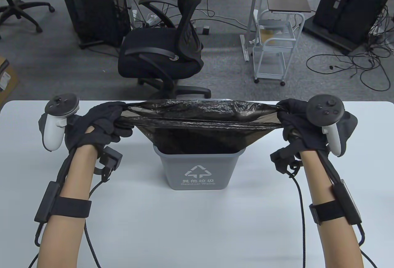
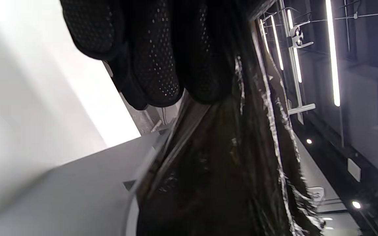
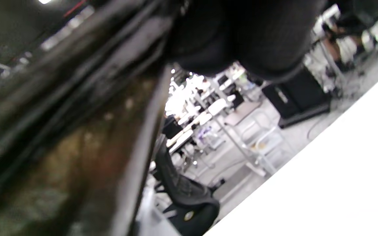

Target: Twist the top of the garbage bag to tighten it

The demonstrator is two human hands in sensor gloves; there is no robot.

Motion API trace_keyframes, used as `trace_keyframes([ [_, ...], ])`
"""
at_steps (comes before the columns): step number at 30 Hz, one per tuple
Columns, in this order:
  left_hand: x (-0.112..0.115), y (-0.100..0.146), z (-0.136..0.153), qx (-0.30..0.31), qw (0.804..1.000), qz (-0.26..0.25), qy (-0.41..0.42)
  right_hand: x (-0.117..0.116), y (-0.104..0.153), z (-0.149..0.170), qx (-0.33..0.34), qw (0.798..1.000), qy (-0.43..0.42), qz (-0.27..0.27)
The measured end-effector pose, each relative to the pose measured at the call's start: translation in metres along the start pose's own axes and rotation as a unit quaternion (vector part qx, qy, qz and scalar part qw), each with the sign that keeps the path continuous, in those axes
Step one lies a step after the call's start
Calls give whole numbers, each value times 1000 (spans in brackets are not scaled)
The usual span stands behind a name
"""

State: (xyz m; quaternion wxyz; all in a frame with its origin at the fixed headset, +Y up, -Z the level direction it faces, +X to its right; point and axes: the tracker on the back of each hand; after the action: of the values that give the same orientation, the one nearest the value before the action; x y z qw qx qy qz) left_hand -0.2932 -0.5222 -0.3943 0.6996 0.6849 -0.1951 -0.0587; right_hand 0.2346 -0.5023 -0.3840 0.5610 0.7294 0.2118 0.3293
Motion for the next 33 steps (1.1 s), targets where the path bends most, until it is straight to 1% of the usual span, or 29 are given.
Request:
trace_keyframes([
  [1,-1,1,-1,3,1000,0,0,0,-1,1,-7,1000,-25,-10],
  [3,-2,4,-4,9,1000,1,1,0,-3,7,-31,989,-131,-60],
  [6,-4,6,-4,19,999,4,25,0,-5,12,-37,973,-215,-80],
  [10,-8,8,0,32,998,10,59,4,-4,19,-40,974,-219,-48],
  [13,-7,9,-1,35,998,7,49,6,-3,20,-34,973,-226,-40],
  [14,-7,9,-2,32,999,3,42,7,-2,18,-32,974,-220,-38],
  [17,-7,9,-6,34,999,-2,31,11,-1,12,-24,986,-165,-20],
  [20,-7,10,-5,33,999,1,35,14,1,10,-21,989,-143,-7],
  [21,-8,10,-4,33,999,2,44,14,1,11,-20,987,-159,-6],
  [22,-8,9,-1,39,997,9,59,12,1,14,-23,980,-197,-12],
  [23,-8,8,3,53,995,23,86,10,2,17,-31,970,-240,-20],
  [26,-7,6,12,70,983,45,164,5,0,27,-19,952,-305,-31],
  [27,-7,6,14,73,980,47,178,3,-1,31,-13,943,-330,-38],
  [28,-7,6,16,71,980,49,180,0,-1,35,-10,930,-366,-44],
  [29,-7,6,16,72,980,50,177,-1,-1,37,-9,924,-379,-44],
  [30,-7,6,16,74,981,52,171,-1,-2,37,3,925,-379,-41],
  [32,-6,6,15,82,981,62,167,0,-3,38,39,939,-337,-44],
  [33,-6,6,14,86,980,67,166,1,-3,37,52,942,-327,-53],
])
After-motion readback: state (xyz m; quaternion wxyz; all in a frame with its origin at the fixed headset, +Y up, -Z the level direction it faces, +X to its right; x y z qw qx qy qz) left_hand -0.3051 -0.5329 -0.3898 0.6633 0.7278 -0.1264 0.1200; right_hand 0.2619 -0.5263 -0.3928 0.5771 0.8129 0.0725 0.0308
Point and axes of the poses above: the tracker on the back of each hand, its own z axis roughly to the little-finger side, its own y axis roughly from the fingertips to the wrist, x = y × z, and after that the axes turned 14 degrees about x, right-handed
